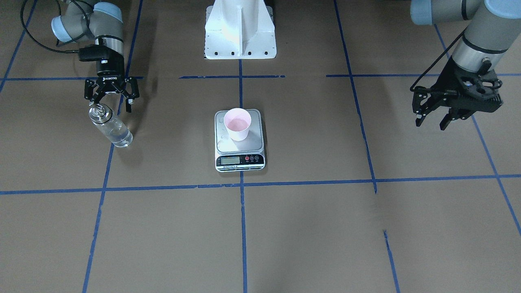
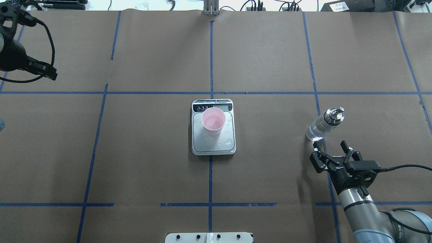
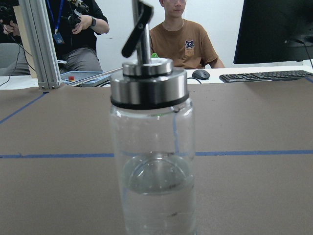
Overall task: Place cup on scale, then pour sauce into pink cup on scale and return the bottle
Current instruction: 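Close the right gripper around the glass bottle's body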
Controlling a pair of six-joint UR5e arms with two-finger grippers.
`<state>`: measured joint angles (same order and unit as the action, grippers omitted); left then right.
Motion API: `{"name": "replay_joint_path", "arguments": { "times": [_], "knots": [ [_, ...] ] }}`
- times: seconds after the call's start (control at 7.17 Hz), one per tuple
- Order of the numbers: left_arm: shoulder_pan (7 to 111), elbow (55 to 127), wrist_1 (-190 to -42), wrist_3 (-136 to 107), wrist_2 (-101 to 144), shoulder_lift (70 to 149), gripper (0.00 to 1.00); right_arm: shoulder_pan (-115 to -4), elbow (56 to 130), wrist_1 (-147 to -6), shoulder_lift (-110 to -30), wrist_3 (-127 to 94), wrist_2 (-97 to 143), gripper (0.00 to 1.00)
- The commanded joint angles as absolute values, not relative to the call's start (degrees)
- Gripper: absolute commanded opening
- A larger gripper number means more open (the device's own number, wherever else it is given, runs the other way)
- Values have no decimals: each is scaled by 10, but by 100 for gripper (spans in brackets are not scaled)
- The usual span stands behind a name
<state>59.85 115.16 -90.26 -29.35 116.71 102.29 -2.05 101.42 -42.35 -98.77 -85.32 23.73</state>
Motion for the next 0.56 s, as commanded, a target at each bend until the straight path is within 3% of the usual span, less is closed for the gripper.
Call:
{"name": "replay_joint_path", "arguments": {
  "times": [0.0, 0.28, 0.42],
  "knots": [
    [599, 1153, -903, -294, 1166, 1021, 62, -29, 1011, -425, -987, -849, 243, 99],
    [599, 1153, -902, -294, 1166, 1022, 75, -47, 989, -425, -974, -846, 257, 100],
    [599, 1154, -902, -294, 1167, 1022, 75, -54, 978, -425, -949, -839, 258, 100]
  ]
}}
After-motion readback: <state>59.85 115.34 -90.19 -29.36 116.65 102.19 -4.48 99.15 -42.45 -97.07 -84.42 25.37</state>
